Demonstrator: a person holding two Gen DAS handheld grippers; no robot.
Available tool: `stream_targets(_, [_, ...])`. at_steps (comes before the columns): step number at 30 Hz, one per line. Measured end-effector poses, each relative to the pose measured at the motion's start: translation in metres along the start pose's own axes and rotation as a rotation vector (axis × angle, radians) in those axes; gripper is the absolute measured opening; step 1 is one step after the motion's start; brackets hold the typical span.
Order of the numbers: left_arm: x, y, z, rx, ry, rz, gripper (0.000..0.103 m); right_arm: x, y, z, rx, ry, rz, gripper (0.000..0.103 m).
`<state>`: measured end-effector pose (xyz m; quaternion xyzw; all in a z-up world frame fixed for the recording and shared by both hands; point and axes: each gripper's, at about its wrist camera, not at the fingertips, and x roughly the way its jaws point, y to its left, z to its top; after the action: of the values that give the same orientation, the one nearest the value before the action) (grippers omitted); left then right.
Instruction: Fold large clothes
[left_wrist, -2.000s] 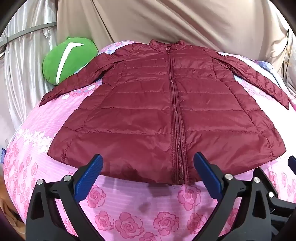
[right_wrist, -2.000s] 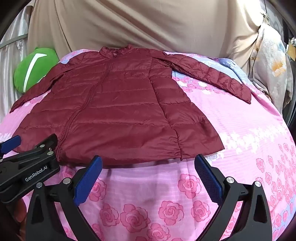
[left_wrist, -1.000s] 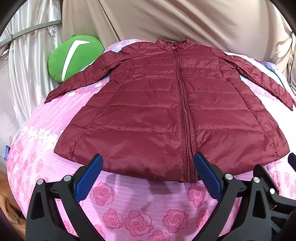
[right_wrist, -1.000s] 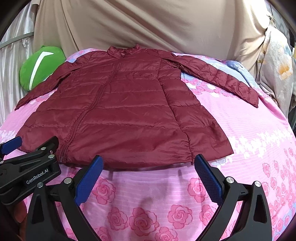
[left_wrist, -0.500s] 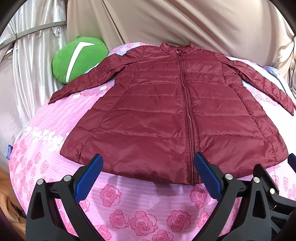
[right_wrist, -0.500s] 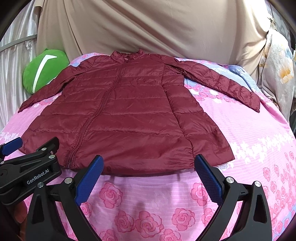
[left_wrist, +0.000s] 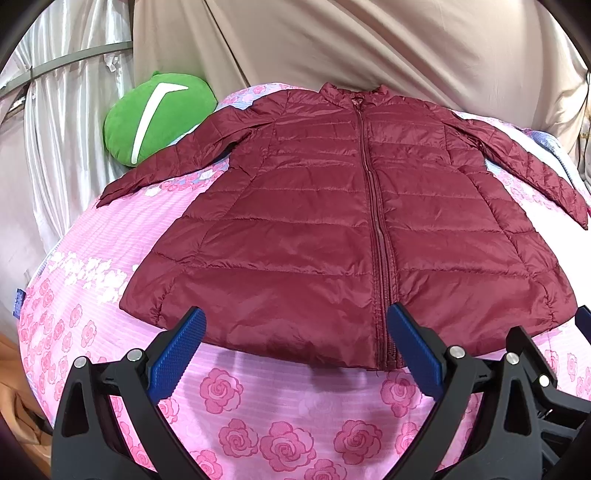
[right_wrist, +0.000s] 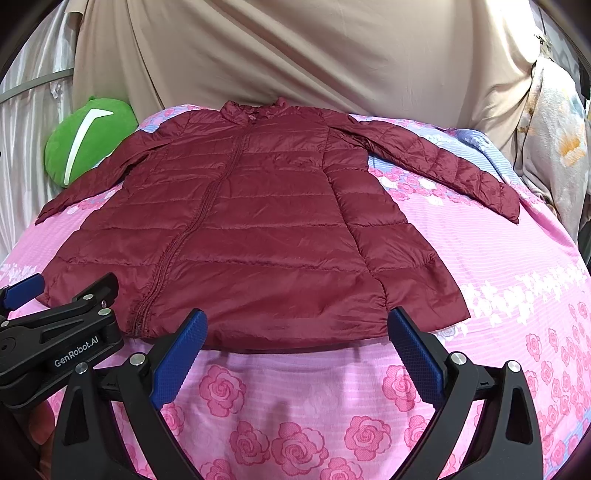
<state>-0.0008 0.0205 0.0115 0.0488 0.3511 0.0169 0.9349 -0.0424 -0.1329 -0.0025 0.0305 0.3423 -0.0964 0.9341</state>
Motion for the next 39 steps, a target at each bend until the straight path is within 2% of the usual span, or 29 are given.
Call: stream_targets(39, [0.0098,-0.0027,-0.0044,0.005,0.015,0.003,0.096,0.0043,-0.0028,-0.0012,0.01,0.02,0.0,0.096])
